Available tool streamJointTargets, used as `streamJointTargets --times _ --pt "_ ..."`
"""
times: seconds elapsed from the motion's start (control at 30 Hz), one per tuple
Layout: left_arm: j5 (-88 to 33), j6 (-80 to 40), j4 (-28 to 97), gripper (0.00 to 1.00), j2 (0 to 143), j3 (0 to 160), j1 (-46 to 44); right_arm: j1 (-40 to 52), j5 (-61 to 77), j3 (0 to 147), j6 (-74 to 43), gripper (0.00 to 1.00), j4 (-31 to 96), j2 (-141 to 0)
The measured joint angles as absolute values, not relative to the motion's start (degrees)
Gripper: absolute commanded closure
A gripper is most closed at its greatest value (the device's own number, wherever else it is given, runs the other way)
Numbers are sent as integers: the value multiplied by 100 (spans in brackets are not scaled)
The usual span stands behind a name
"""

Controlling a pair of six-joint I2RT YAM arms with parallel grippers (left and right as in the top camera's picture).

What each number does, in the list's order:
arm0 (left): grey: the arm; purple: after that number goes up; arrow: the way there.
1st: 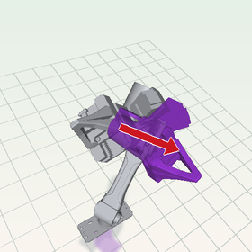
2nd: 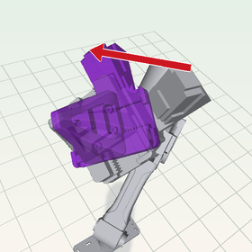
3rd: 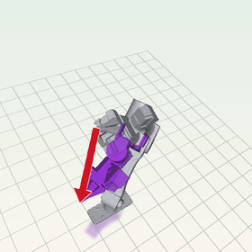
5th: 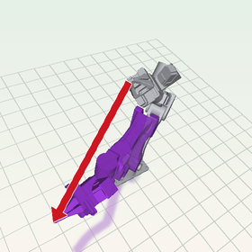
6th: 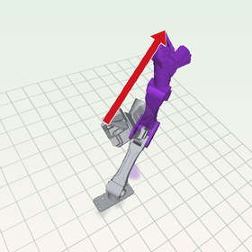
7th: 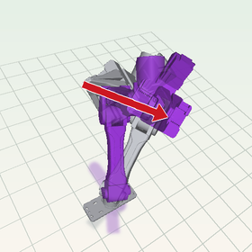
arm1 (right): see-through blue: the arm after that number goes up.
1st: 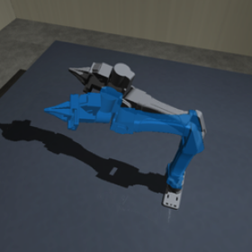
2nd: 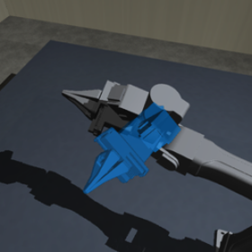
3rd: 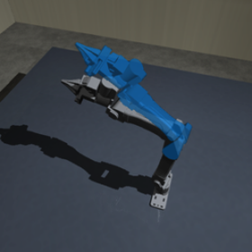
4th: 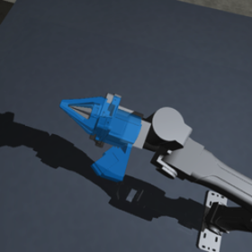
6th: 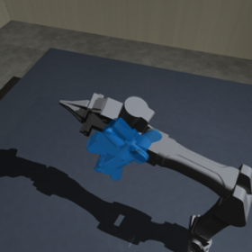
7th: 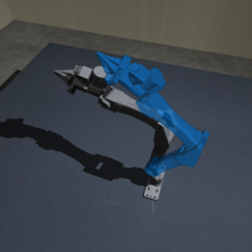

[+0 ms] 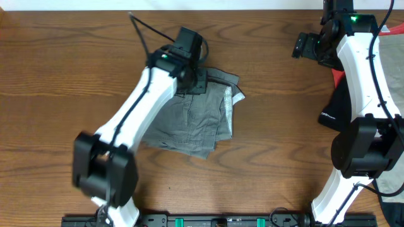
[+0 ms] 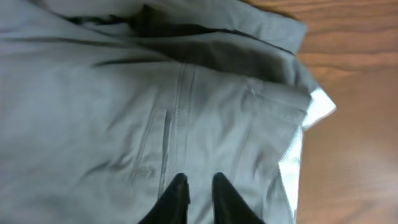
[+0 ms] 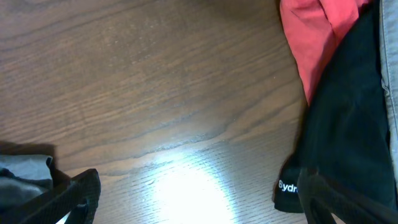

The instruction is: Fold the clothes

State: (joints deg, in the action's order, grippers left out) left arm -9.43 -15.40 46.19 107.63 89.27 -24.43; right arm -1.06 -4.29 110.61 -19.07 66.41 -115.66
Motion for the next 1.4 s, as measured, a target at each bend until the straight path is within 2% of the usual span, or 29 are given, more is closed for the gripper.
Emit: streamJointTargets --times 0.17,0.53,1.03,1.2,1.3,1.4 --pt "-1516 -1525 4093 94 11371 8899 -2443 -106 -429 11061 -1907 1 6641 -11566" --pt "-2248 -1704 3872 94 12119 8897 -2443 -106 -429 11061 -1907 1 6641 -11566" --pt "-2453 -1782 3597 94 12298 8897 -2720 -106 -429 11061 -1907 1 6641 -11566" --pt "-2534 -1782 3752 92 11889 8873 -2685 -106 -429 11061 -1907 1 6641 -11566" --pt "-2532 -1778 3892 84 11159 8862 -2646 -106 -429 11061 -1907 1 6641 -11566" --pt "-2429 -1798 4244 84 10333 8879 -2630 -106 -429 11061 -1907 1 6641 -11566"
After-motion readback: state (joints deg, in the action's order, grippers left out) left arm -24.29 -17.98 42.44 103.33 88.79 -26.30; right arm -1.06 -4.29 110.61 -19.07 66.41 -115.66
